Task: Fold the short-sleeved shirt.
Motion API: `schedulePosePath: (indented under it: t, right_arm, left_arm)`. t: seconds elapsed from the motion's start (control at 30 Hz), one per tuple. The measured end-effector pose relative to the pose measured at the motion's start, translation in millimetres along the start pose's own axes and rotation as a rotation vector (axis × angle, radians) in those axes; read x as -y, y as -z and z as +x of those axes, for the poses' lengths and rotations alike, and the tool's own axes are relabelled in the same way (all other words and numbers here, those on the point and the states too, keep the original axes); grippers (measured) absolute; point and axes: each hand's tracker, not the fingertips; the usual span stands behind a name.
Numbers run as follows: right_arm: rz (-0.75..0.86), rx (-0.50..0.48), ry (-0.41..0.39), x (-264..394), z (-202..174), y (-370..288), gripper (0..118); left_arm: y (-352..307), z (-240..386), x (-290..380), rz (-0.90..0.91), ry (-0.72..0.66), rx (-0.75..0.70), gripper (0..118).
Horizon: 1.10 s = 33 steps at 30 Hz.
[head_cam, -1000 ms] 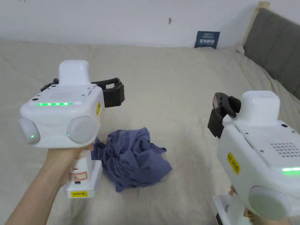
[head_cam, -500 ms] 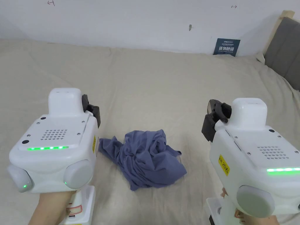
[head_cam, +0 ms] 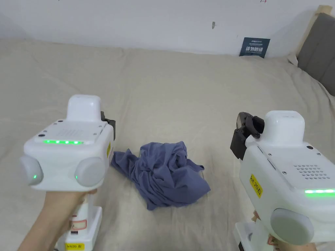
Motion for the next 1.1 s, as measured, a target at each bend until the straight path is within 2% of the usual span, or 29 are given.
schedulePosePath:
  t: [0.03,0.07,0.1,0.17,0.2,0.27,0.33,0.47,0.63,0.67,0.8,0.87,0.93,1.0,1.1]
  right_arm:
    - [-0.005,0.0,0.0,1,1,2,0]
    - [-0.009,0.002,0.001,2,2,4,0]
    - [-0.012,0.002,0.003,3,3,5,0]
    - [-0.03,-0.001,0.008,6,6,11,0]
    - [-0.036,-0.002,0.009,7,7,13,0]
    - [-0.052,0.005,0.007,10,9,20,0]
    - [-0.069,0.008,0.007,13,12,27,0]
    - [-0.103,0.023,0.017,21,19,38,0]
    - [-0.14,0.051,0.042,31,28,51,0]
    - [-0.149,0.055,0.048,33,30,53,0]
    - [-0.172,0.066,0.048,39,32,59,0]
    - [-0.181,0.071,0.046,41,33,59,0]
    - [-0.189,0.073,0.047,42,33,59,0]
    - [-0.196,0.073,0.049,44,33,58,0]
    - [-0.209,0.074,0.042,44,34,58,0]
  left_arm:
    - [11,-1,-3,-0.04,0.012,0.013,2]
    - [24,-3,-6,-0.102,0.012,0.004,11]
    - [36,-5,-9,-0.141,-0.013,0.0,39]
    - [65,-9,-13,-0.239,-0.05,0.057,71]
    - [77,-12,-13,-0.275,-0.062,0.063,93]
    - [107,-14,-11,-0.377,-0.045,0.056,112]
    - [134,-17,-5,-0.436,-0.063,0.065,117]
    - [182,-23,16,-0.65,-0.118,0.03,117]
    - [215,-24,43,-0.752,-0.14,-0.027,116]
    - [223,-24,48,-0.765,-0.139,-0.027,110]
    - [235,-16,63,-0.828,-0.12,0.013,59]
    - [236,-9,67,-0.818,-0.12,0.012,41]
    - [233,-4,67,-0.8,-0.105,0.019,7]
    - [230,0,66,-0.798,-0.093,0.012,6]
    - [217,-3,53,-0.768,-0.138,0.124,6]
